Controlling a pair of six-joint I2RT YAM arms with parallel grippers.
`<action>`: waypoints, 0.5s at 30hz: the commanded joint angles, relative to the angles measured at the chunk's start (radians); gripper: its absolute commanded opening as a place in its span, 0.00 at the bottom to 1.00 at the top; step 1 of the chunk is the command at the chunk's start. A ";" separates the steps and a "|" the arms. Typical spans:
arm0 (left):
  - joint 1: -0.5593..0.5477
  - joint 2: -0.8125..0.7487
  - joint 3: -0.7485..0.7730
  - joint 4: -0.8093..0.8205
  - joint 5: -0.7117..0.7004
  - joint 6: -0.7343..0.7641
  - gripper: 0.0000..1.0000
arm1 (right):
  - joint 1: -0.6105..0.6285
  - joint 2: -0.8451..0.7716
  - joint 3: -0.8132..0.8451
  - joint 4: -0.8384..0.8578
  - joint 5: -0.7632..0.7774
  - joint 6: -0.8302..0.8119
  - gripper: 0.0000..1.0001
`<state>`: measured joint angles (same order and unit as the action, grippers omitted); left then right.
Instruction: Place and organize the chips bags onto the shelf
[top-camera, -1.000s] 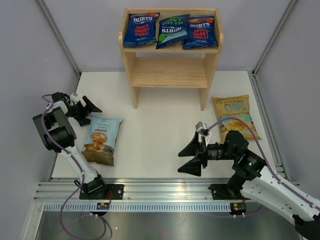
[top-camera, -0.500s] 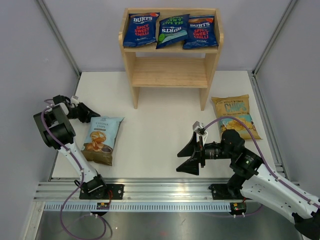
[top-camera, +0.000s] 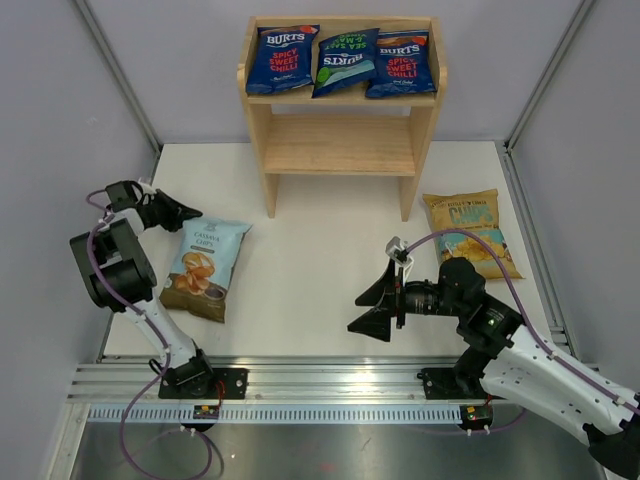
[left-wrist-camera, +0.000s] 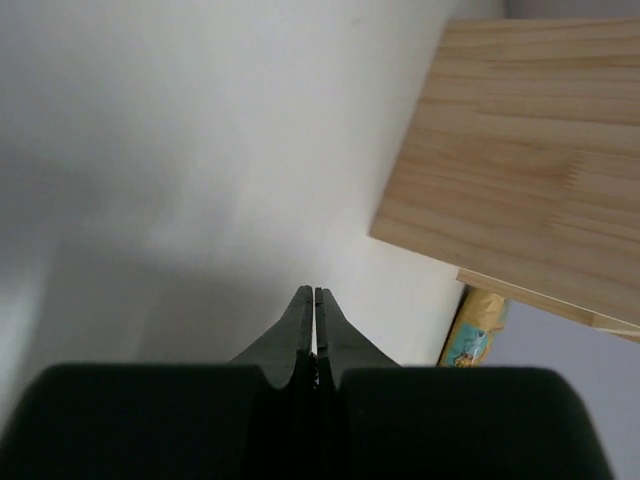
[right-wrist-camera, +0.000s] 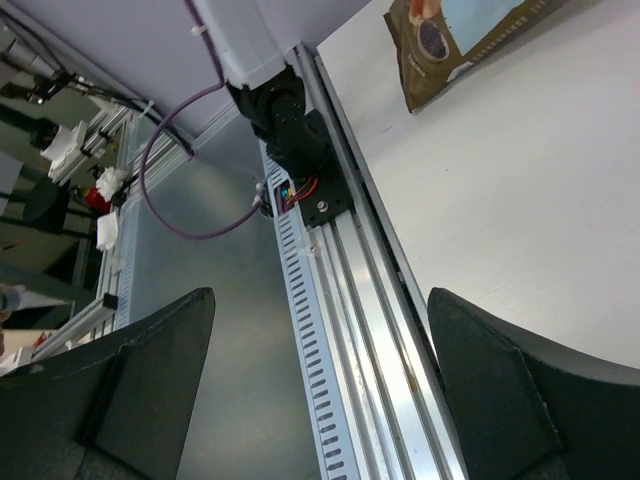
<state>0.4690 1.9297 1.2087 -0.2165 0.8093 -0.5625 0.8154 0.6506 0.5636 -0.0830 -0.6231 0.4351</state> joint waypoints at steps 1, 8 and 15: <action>-0.049 -0.185 -0.037 0.210 -0.005 -0.126 0.00 | 0.004 0.017 0.018 0.063 0.132 0.033 0.95; -0.127 -0.423 -0.116 0.249 -0.142 -0.169 0.00 | 0.004 0.070 -0.011 0.205 0.301 0.116 0.96; -0.177 -0.679 -0.225 0.255 -0.188 -0.169 0.00 | 0.002 0.158 0.010 0.284 0.333 0.116 0.97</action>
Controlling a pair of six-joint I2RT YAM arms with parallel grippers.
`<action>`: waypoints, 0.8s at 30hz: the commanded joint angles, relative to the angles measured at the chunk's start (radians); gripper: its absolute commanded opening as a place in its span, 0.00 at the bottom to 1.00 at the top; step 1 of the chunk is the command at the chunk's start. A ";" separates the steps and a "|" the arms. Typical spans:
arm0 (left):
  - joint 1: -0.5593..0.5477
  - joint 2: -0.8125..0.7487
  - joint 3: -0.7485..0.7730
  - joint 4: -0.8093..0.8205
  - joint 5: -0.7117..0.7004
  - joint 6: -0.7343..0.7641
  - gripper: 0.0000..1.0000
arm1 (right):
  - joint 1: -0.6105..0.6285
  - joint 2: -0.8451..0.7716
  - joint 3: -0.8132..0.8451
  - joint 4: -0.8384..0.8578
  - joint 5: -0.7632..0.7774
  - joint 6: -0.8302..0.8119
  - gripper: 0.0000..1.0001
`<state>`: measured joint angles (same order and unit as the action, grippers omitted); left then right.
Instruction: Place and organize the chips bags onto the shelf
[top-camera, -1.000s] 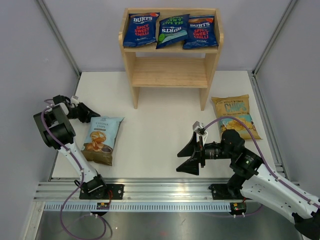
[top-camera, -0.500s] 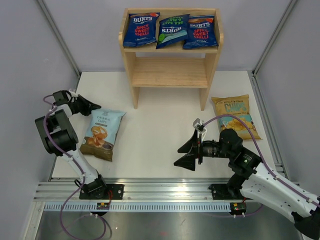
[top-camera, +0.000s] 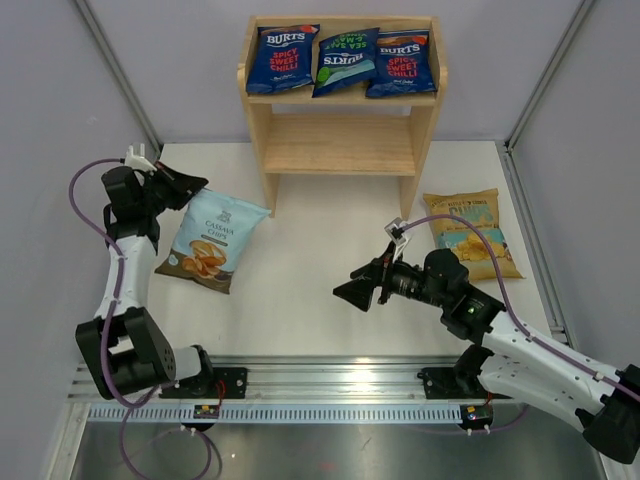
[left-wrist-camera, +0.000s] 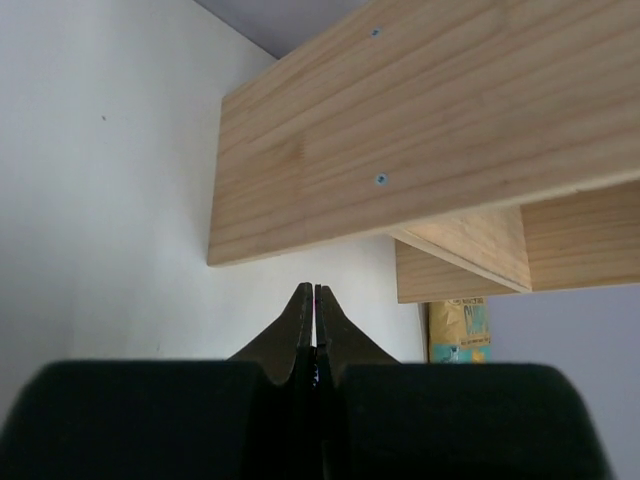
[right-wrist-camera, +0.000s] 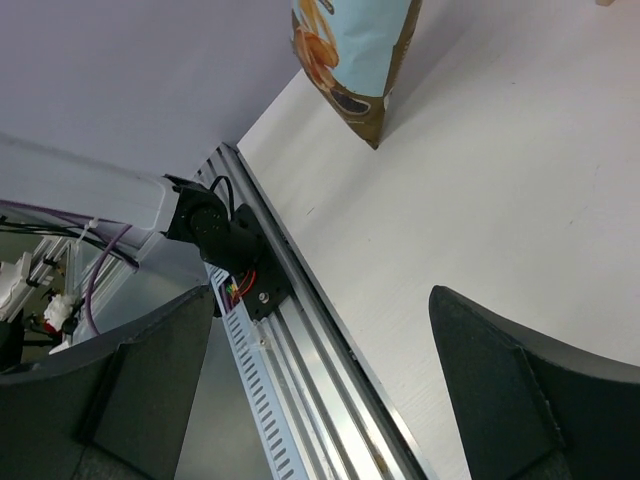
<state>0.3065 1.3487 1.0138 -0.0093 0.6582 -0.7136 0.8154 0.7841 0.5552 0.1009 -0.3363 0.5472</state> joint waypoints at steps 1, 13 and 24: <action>-0.020 -0.132 -0.038 0.042 -0.034 -0.018 0.00 | 0.002 0.033 0.018 0.114 0.048 0.002 0.97; -0.193 -0.505 -0.020 -0.066 -0.028 -0.044 0.00 | 0.002 0.254 0.158 0.292 -0.055 -0.113 0.99; -0.418 -0.637 0.066 -0.104 -0.144 -0.090 0.00 | 0.047 0.369 0.278 0.425 -0.193 -0.164 0.99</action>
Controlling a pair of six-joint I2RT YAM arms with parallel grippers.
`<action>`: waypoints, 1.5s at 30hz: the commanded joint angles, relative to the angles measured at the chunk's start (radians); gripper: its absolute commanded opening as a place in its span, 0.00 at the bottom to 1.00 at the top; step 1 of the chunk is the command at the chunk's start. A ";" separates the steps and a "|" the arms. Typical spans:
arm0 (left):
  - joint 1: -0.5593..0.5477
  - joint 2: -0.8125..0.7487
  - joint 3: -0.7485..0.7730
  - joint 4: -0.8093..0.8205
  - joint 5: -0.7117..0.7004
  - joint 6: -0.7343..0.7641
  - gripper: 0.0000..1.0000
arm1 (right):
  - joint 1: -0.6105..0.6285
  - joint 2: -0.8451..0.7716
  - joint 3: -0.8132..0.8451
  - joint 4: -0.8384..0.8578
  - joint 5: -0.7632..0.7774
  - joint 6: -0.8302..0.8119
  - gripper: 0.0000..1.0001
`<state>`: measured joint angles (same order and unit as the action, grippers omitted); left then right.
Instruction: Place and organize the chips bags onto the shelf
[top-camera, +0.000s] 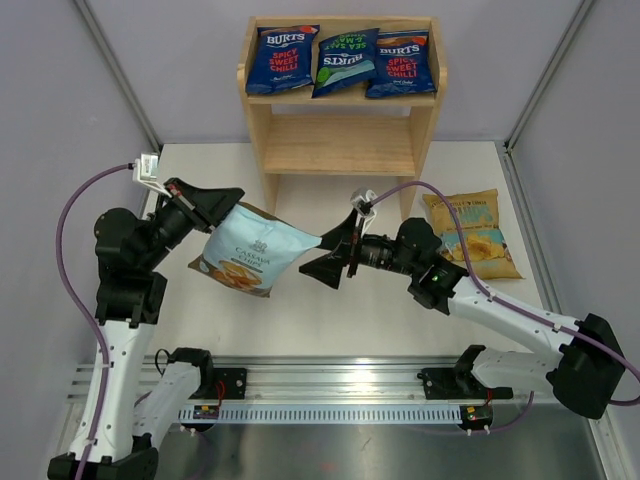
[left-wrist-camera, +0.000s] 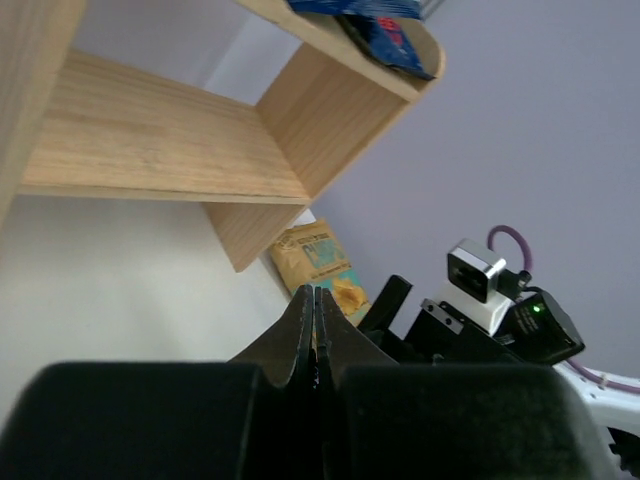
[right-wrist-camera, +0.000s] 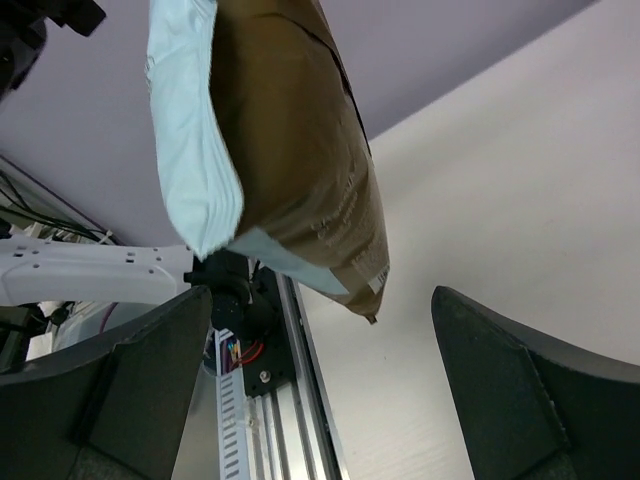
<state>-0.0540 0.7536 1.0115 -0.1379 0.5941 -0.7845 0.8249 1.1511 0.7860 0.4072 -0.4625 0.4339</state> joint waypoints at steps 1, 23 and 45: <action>-0.076 -0.048 0.067 0.017 -0.097 -0.024 0.00 | 0.046 0.005 0.047 0.140 -0.068 -0.060 0.99; -0.425 0.010 0.101 0.069 -0.287 -0.007 0.00 | 0.118 0.049 0.012 0.400 0.062 -0.101 0.65; -0.423 -0.008 0.213 -0.132 0.097 0.651 0.99 | 0.115 -0.220 0.173 -0.307 0.010 -0.118 0.10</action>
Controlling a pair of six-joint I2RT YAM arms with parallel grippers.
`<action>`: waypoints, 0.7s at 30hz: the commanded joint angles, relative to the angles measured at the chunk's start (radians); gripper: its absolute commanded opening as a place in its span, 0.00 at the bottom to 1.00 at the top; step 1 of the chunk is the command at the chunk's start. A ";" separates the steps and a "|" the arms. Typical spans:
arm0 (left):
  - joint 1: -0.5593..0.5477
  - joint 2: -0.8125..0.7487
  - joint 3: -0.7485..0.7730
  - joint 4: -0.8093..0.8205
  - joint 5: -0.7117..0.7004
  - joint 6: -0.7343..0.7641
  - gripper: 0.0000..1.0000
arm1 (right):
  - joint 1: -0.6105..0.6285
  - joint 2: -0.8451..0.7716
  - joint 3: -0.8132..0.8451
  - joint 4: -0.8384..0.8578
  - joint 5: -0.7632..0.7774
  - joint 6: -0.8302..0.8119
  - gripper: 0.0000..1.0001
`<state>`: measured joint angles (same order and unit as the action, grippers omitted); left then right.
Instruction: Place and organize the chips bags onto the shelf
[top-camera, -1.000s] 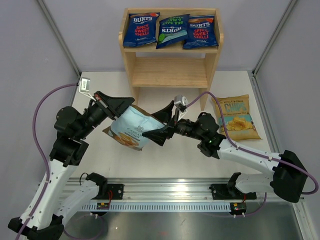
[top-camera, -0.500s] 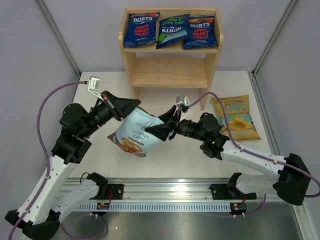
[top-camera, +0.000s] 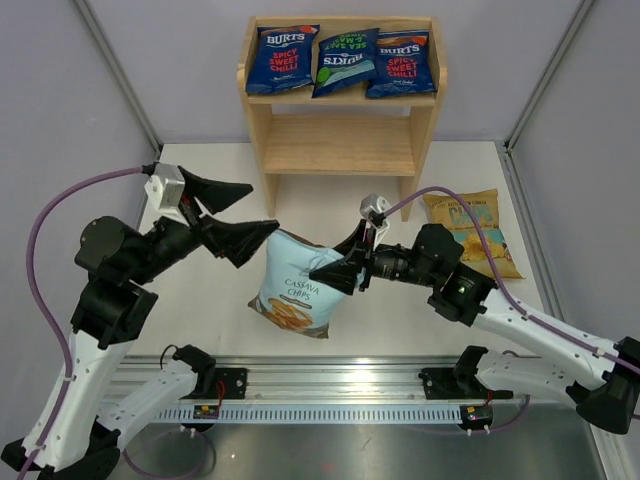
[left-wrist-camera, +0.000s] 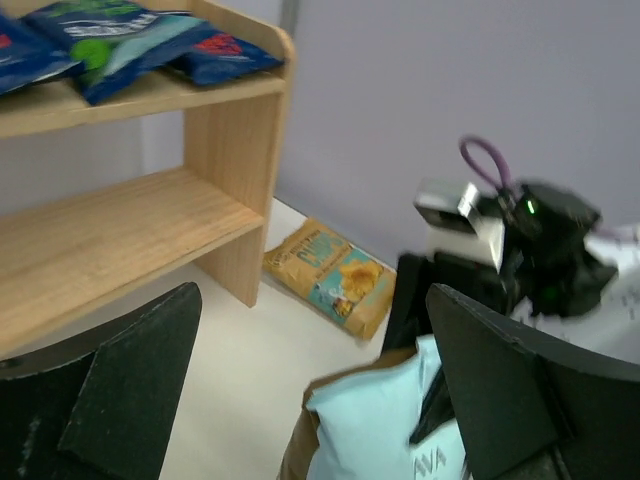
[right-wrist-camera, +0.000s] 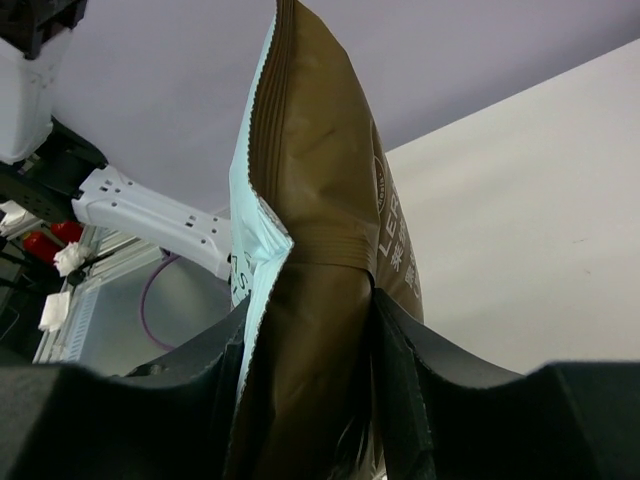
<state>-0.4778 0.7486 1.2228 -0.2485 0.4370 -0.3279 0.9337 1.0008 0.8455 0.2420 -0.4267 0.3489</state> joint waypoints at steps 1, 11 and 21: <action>0.001 -0.006 -0.014 -0.014 0.366 0.210 0.99 | 0.004 -0.076 0.148 -0.182 -0.055 -0.059 0.10; -0.001 0.001 -0.109 0.113 0.627 0.149 0.99 | -0.003 -0.143 0.322 -0.556 -0.138 -0.241 0.11; -0.108 0.101 -0.258 0.410 0.758 -0.079 0.99 | -0.003 -0.100 0.395 -0.583 -0.142 -0.268 0.11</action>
<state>-0.5400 0.8200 0.9749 0.0650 1.1389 -0.3637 0.9333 0.8902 1.1751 -0.3786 -0.5453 0.1070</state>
